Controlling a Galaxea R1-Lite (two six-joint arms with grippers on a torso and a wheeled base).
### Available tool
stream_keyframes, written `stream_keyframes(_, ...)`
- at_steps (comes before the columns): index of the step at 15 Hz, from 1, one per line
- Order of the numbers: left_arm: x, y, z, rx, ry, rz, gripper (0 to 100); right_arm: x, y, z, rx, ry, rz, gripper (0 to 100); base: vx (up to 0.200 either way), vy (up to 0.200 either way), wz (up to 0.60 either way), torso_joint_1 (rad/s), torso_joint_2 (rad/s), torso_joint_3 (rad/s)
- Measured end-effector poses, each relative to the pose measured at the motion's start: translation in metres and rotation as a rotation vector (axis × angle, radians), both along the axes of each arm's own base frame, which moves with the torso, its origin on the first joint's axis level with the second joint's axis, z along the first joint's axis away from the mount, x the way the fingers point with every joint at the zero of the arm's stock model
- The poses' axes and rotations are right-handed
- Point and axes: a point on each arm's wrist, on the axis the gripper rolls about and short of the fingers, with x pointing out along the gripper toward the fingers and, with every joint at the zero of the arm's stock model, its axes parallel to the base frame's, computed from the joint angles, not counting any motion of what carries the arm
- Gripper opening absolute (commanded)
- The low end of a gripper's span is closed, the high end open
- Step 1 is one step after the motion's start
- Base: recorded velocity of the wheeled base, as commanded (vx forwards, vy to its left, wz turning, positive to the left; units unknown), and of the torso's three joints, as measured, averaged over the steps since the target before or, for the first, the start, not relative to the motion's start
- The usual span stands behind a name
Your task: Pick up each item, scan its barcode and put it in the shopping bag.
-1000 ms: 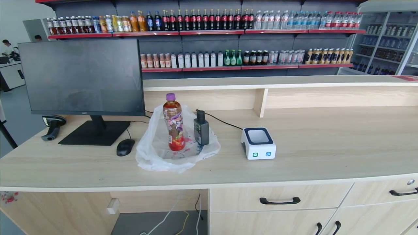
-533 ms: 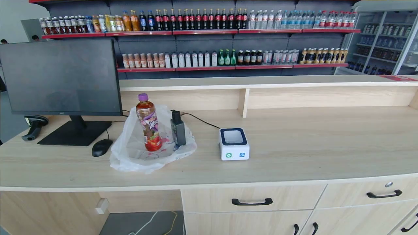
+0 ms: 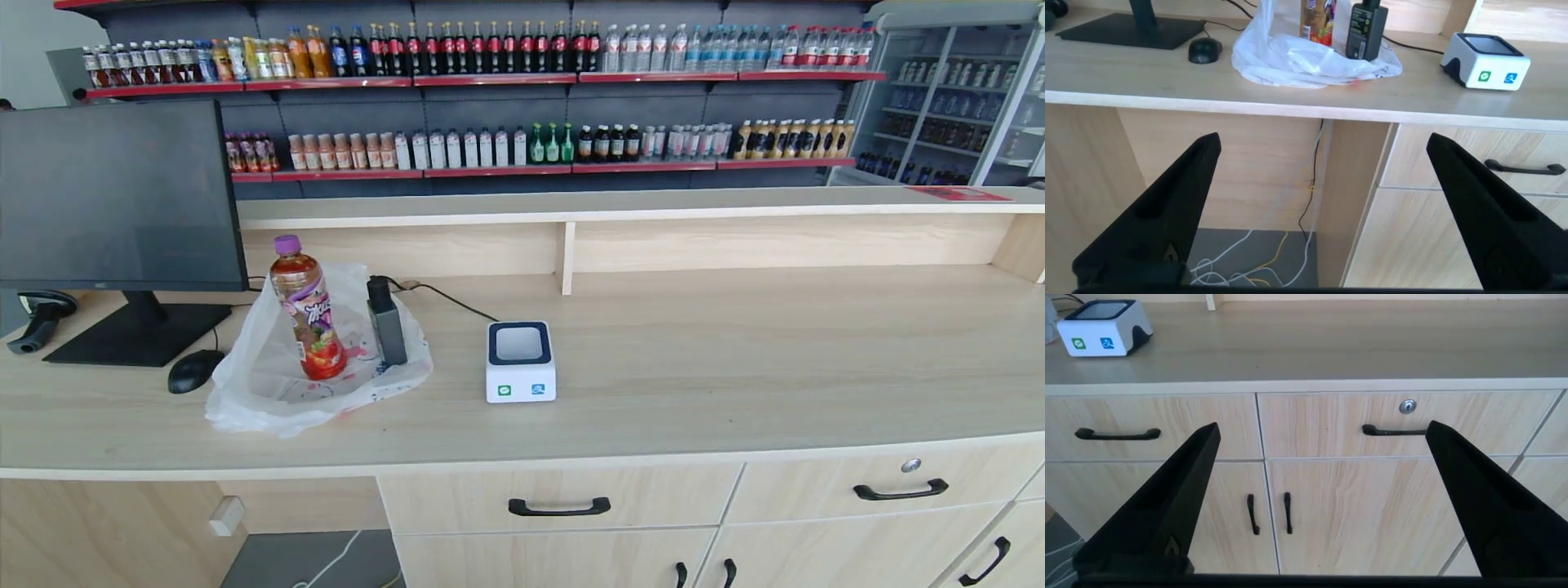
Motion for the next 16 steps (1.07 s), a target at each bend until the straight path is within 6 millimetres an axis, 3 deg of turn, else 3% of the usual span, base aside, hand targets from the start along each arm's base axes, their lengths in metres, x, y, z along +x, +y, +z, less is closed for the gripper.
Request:
stream_keyframes(5, 0.0, 0.0, -0.0001, 0.001, 0.001, 0.0, 100, 0.0, 0.0001, 0.0001, 0.0, 0.0, 0.0, 100, 0.0, 0.0, 0.0, 0.0, 0.0, 0.0)
stream_keyframes(10, 0.0, 0.0, 0.0, -0.001, 0.0, 0.002, 100, 0.0, 0.0, 0.0, 0.0, 0.0, 0.003, 100, -0.2, 0.0, 0.0, 0.005, 0.01, 0.001)
stream_keyframes(16, 0.0, 0.0, 0.0, -0.002, 0.0, 0.001, 100, 0.0, 0.0, 0.0002, -0.001, -0.001, 0.001, 100, 0.0, 0.0, 0.0, 0.0, 0.0, 0.0)
